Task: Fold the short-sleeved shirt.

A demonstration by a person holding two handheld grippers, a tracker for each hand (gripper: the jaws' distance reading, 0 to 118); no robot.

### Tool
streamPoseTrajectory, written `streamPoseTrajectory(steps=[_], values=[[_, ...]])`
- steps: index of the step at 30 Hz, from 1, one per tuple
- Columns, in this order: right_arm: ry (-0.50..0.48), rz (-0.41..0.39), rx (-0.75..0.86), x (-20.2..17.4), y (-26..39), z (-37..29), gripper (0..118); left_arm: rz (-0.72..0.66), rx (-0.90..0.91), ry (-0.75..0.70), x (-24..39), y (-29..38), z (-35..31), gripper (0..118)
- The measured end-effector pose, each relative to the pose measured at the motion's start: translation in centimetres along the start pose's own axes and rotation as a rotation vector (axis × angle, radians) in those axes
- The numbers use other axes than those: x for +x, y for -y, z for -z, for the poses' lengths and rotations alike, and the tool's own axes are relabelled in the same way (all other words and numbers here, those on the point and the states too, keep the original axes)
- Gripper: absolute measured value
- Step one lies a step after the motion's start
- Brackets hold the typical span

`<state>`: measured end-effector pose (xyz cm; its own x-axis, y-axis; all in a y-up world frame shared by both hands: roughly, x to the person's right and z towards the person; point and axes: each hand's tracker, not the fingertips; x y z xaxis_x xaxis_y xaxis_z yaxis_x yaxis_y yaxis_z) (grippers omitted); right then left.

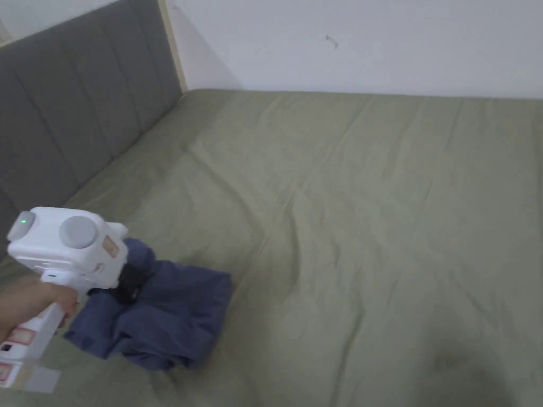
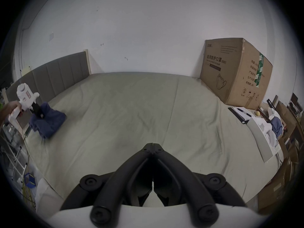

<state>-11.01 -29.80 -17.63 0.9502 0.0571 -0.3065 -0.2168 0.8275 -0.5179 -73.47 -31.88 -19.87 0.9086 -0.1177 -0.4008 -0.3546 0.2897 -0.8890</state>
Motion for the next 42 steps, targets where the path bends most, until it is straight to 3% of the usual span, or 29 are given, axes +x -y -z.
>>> streamPoseTrajectory(steps=[3,5,6,7,8,11,16,17,20,21,27,37,42], values=[[-0.007,-0.006,-0.028,-0.3,0.1,0.6,0,-0.016,0.029,-0.156,-2.6,-1.5,0.6,40],[-0.009,-0.011,-0.042,-0.5,0.2,0.9,0,-0.016,0.091,-0.26,-3.4,-1.5,0.6,68],[-0.019,-0.01,-0.058,-0.5,0.2,1.2,0,-0.058,0.146,-0.291,-3.9,-1.4,0.6,93],[-0.029,-0.003,-0.077,-0.6,0.2,1.5,0,-0.073,0.158,-0.266,-4.3,-1.2,0.5,107],[-0.033,0.004,-0.085,-0.6,0.3,1.7,0,-0.082,0.145,-0.222,-4.7,-0.9,0.3,113],[-0.043,-0.007,-0.093,-0.9,0.4,1.8,0,-0.136,0.114,-0.139,-5.1,-0.1,-0.3,113],[-0.072,-0.005,-0.088,-0.7,0.5,1.5,0,-0.214,0.213,-0.049,-4.0,2.0,-2.8,102],[-0.073,-0.005,-0.086,-0.7,0.6,1.3,0,-0.235,0.242,0.0,-3.6,2.4,-3.5,89],[-0.075,-0.008,-0.078,-0.3,0.6,0.8,0,-0.222,0.312,0.066,-0.6,4.3,-6.0,13],[-0.075,-0.004,-0.073,-0.2,0.6,0.5,0,-0.178,0.331,0.062,1.0,5.0,-7.1,1],[-0.083,0.019,-0.02,1.3,0.1,-1.4,0,-0.032,0.497,0.101,10.8,9.9,-14.0,0],[-0.085,0.058,0.128,5.2,-1.2,-6.1,0,-0.072,0.781,0.152,24.3,16.5,-20.2,0],[-0.07,0.044,0.213,7.1,-2.6,-8.2,0,-0.02,0.863,0.213,30.5,19.7,-22.4,0]])
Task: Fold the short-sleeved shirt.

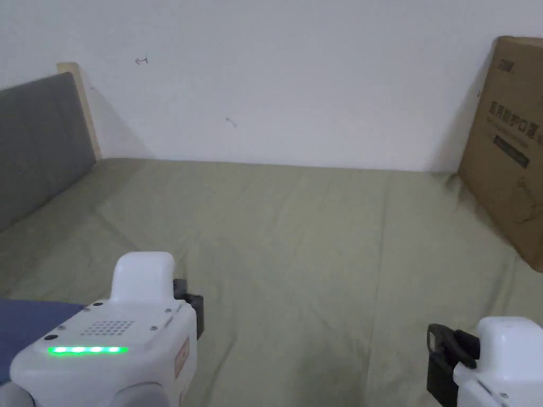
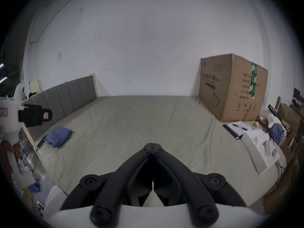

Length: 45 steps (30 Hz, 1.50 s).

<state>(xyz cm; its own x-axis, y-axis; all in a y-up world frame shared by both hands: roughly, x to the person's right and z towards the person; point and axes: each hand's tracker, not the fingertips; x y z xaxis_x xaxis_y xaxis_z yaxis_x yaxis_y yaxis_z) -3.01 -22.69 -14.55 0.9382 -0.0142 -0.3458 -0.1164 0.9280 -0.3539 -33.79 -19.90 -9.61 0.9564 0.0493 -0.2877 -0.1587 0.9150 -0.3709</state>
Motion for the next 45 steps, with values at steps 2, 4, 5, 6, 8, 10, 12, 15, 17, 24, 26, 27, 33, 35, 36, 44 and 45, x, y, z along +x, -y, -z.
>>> streamPoseTrajectory(steps=[2,4,5,6,8,10,12,15,17,24,26,27,33,35,36,44,45], values=[[0.003,-0.008,0.038,0.4,-0.6,-0.7,0,0.069,0.021,-0.035,2.3,0.2,-0.8,0],[0.009,-0.002,0.071,0.7,-1.1,-1.3,0,0.076,0.037,-0.032,4.0,0.2,-1.7,0],[0.016,0.006,0.084,0.9,-1.3,-1.6,0,0.07,0.051,-0.012,4.4,0.1,-2.2,0],[0.014,0.015,0.092,1.0,-1.4,-2.0,0,0.047,0.077,0.006,4.7,0.0,-2.8,0],[0.014,0.029,0.108,1.3,-1.6,-2.6,0,0.057,0.086,-0.017,5.5,-0.3,-3.4,0],[0.011,0.032,0.126,1.4,-1.6,-3.3,0,0.082,0.116,-0.047,6.1,-0.4,-4.2,0],[0.019,0.031,0.134,1.5,-1.7,-3.6,0,0.122,0.128,-0.028,6.5,-0.5,-4.6,4],[-0.004,0.079,0.151,1.9,-1.7,-4.1,24,0.111,0.112,-0.012,6.3,-0.5,-5.3,57],[-0.003,0.085,0.155,1.9,-1.6,-4.3,61,0.059,0.103,0.004,5.9,-0.5,-5.2,100],[-0.002,0.074,0.179,1.8,-1.5,-5.3,118,-0.024,0.112,0.041,5.3,-1.0,-6.5,117],[-0.002,0.067,0.186,1.7,-1.5,-5.6,118,-0.03,0.101,0.054,5.2,-1.2,-6.8,117],[-0.003,0.065,0.193,1.7,-1.6,-5.7,118,-0.024,0.087,0.061,5.3,-1.3,-6.9,117],[0.015,0.055,0.202,1.7,-1.9,-5.9,118,0.116,0.055,0.018,7.1,-1.8,-8.3,117],[0.016,0.062,0.201,1.9,-2.0,-6.0,118,0.14,0.1,0.066,7.3,-1.5,-8.8,117],[0.017,0.065,0.199,1.9,-2.0,-6.0,118,0.143,0.099,0.065,7.3,-1.4,-9.2,117],[0.024,0.078,0.18,2.0,-1.7,-5.9,118,0.154,0.216,-0.001,8.1,-1.6,-10.8,117],[0.024,0.075,0.178,2.0,-1.7,-5.9,118,0.17,0.213,-0.015,8.2,-1.5,-10.6,117]])
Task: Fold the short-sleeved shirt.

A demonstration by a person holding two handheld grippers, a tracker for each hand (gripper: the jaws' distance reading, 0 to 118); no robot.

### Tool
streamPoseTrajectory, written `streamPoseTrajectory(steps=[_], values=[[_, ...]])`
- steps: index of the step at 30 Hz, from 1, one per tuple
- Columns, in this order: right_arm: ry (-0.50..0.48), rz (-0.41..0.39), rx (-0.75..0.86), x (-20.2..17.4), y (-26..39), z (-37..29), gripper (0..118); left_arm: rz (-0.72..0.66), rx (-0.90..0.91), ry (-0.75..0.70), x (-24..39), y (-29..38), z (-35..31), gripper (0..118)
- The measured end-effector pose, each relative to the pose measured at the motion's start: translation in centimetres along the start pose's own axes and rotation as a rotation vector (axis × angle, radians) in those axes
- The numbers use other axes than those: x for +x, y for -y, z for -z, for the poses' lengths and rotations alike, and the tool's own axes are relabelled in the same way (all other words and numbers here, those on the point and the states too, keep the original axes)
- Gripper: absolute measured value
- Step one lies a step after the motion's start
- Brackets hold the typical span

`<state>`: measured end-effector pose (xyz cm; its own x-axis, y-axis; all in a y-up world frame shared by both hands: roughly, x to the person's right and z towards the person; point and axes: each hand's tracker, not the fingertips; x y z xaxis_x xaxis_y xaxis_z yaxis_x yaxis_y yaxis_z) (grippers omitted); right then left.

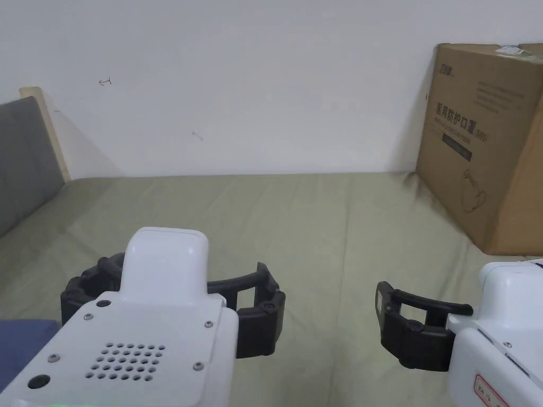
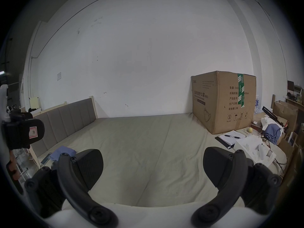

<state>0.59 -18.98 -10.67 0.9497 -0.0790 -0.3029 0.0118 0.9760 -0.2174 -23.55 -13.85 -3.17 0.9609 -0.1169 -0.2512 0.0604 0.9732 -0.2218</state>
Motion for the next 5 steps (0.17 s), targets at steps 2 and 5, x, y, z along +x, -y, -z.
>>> streamPoseTrajectory(steps=[2,5], values=[[0.003,-0.006,0.0,-0.08,0.1,-0.01,118,-0.007,-0.01,0.008,-0.06,0.06,0.21,117],[0.0,-0.002,-0.001,-0.12,0.16,-0.01,118,-0.046,-0.029,0.03,-0.41,0.36,0.59,117]])
